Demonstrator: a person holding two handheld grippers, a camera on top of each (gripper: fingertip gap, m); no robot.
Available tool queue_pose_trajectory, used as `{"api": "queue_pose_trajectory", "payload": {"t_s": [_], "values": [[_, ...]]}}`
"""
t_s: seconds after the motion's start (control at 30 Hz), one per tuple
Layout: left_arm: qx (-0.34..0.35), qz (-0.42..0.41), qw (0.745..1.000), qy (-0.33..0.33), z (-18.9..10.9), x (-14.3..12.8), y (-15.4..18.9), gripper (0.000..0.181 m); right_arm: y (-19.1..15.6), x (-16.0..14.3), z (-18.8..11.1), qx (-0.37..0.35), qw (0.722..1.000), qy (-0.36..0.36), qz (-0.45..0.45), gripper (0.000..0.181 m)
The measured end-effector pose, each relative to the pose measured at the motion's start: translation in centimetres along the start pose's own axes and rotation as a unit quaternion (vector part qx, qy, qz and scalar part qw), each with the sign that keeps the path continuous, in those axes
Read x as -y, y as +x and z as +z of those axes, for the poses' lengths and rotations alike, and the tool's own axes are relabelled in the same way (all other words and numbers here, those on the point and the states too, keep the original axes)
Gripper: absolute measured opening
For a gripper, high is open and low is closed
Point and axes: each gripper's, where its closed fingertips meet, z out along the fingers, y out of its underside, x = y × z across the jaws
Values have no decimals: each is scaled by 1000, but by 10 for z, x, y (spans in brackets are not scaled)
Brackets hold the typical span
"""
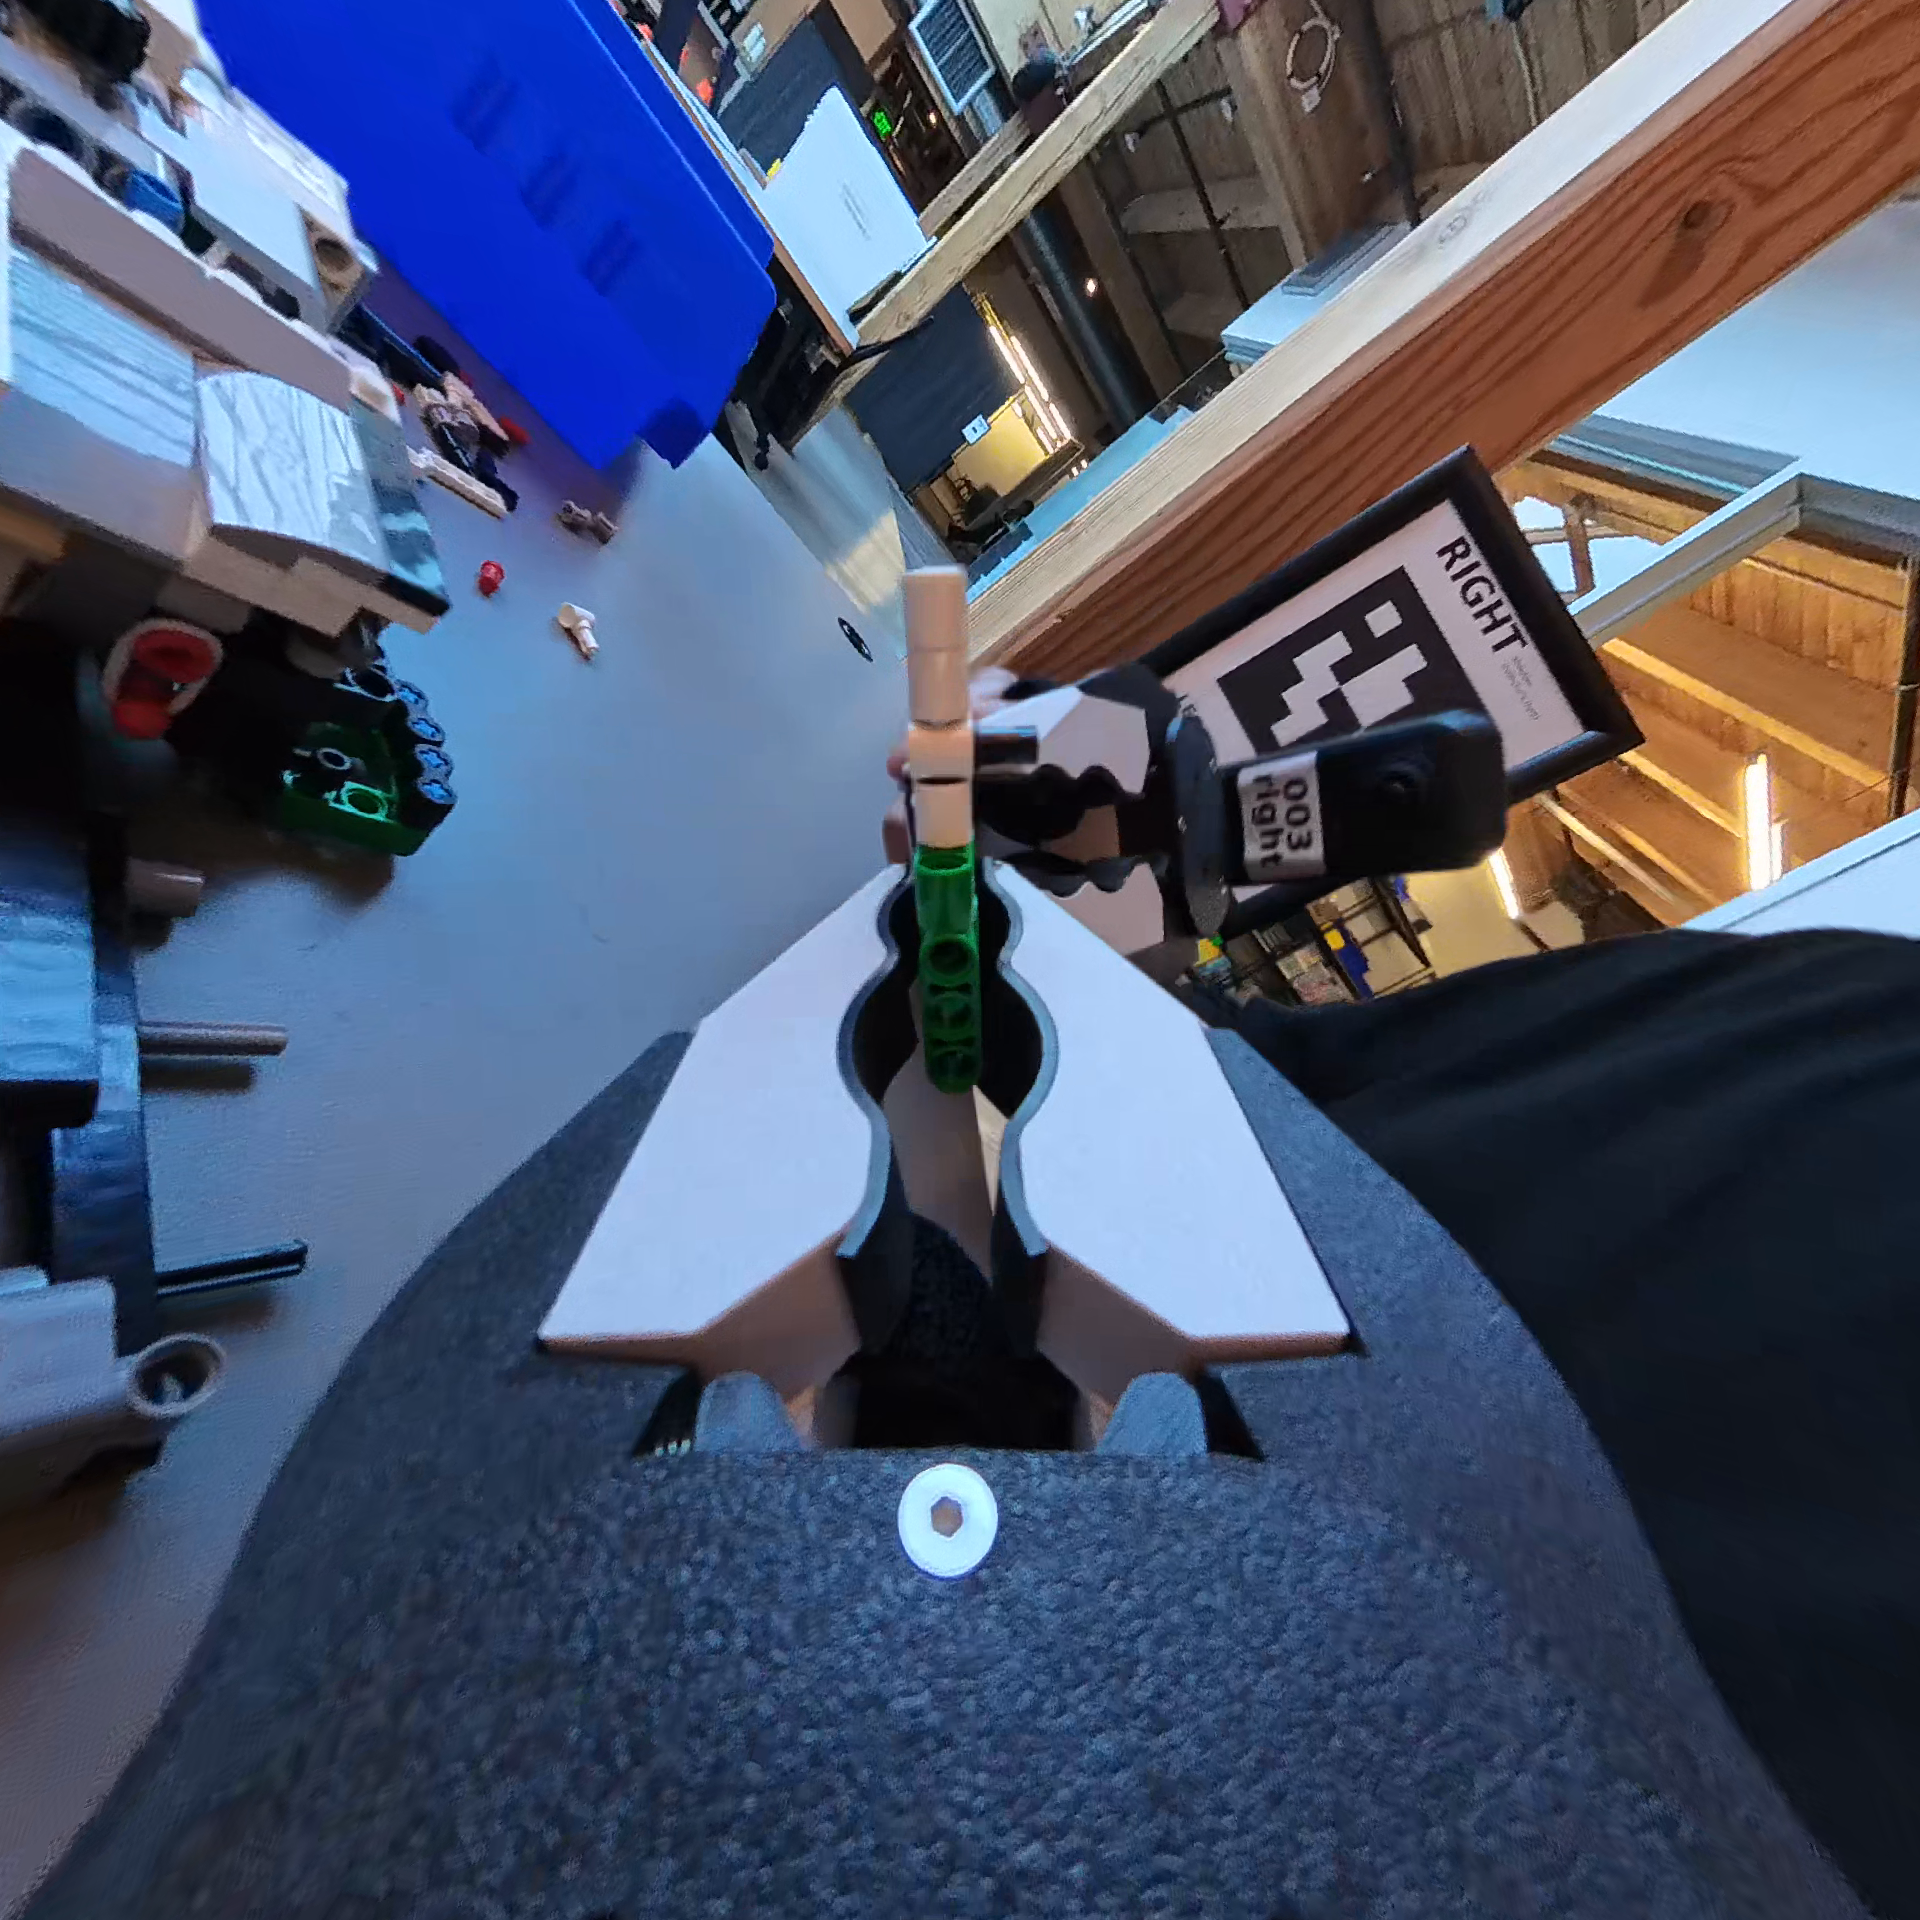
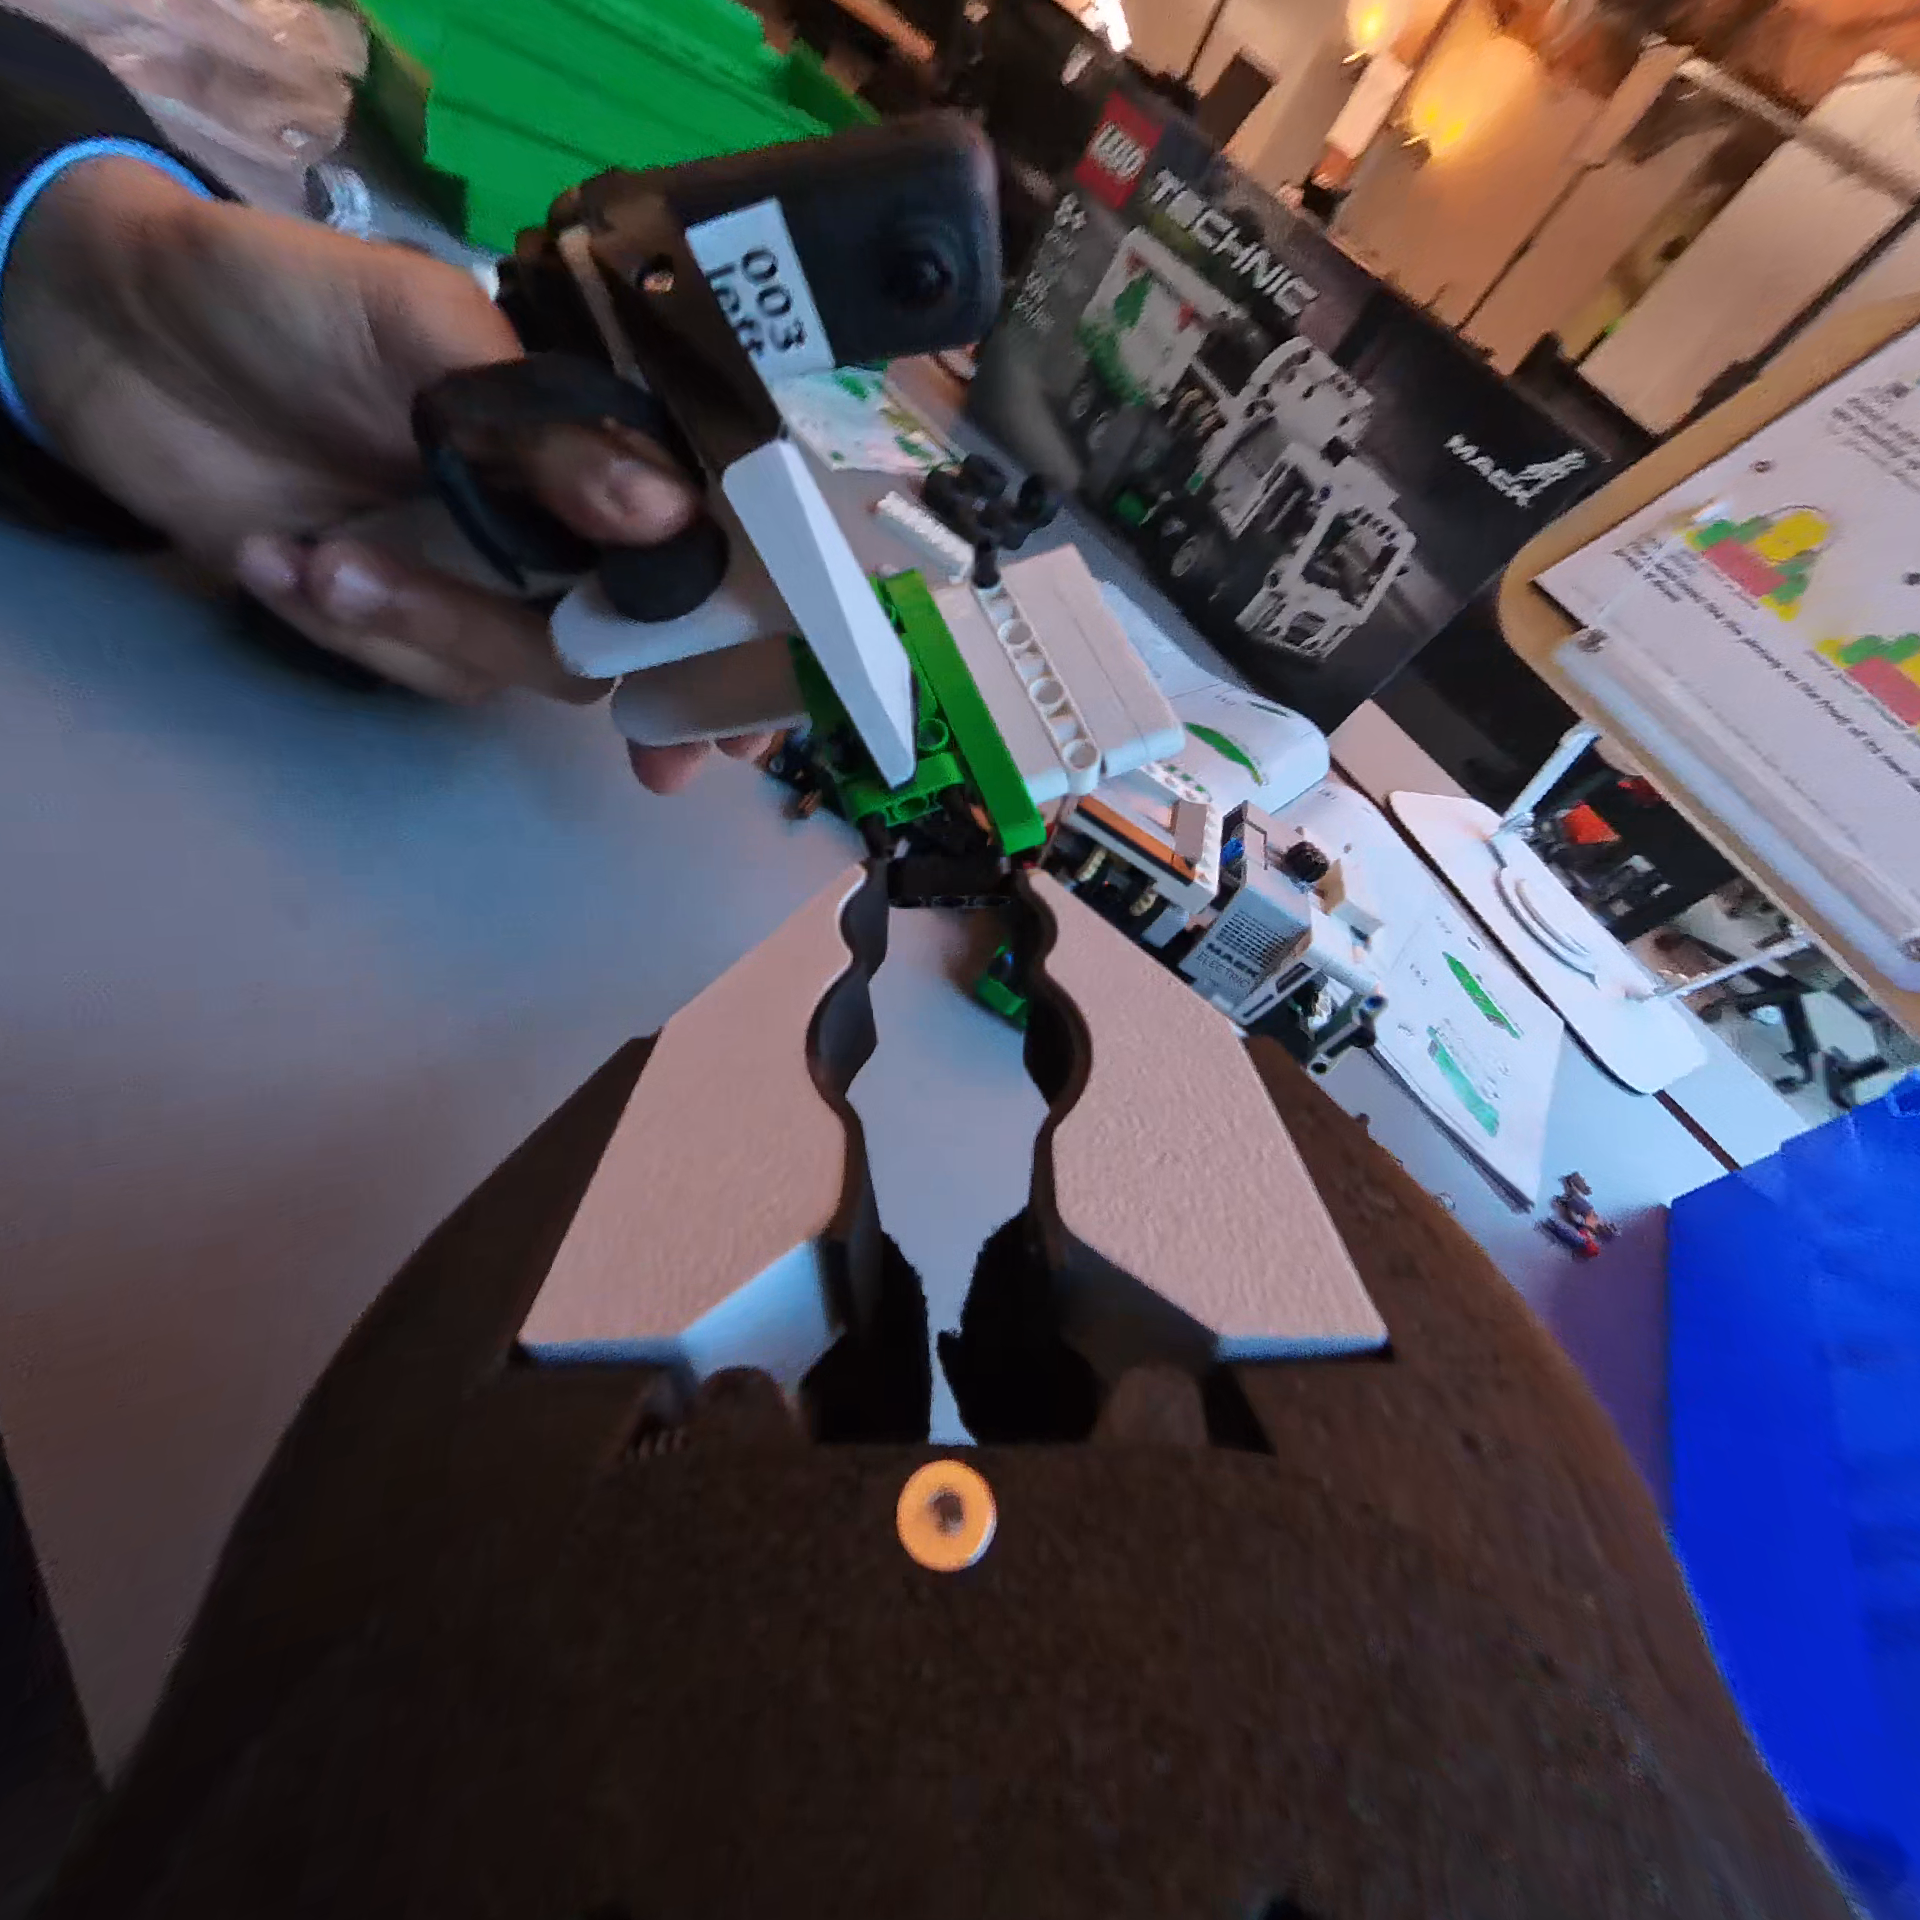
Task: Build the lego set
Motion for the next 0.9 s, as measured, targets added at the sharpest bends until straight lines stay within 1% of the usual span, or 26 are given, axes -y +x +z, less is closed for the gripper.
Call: {"api": "queue_pose_trajectory", "payload": {"t_s": [0.07,0.17,0.23,0.4,0.63,0.73,0.8,0.9], "values": [[6,-10,1000,9,-2,2,-2,5,-4,1,-2,-18,1000,16,4,22],[8,2,1000,11,-1,1,-1,5,-5,9,-5,-47,998,29,-14,22],[10,5,1000,5,1,-2,0,6,-8,10,-4,-39,999,31,-7,22],[11,0,1000,19,-2,3,-1,5,-1,8,-8,-66,997,35,-14,22],[12,1,1000,4,1,-2,-1,6,-4,8,-6,-59,998,33,-7,22],[11,-5,1000,12,-1,2,-2,5,-3,5,-5,-58,998,27,-6,22],[13,-11,1000,17,-4,4,-4,5,-5,1,-3,-50,999,15,-1,22],[25,-1,1000,3,-2,-1,-6,5,-10,-4,1,-33,999,-4,-2,22]]}}
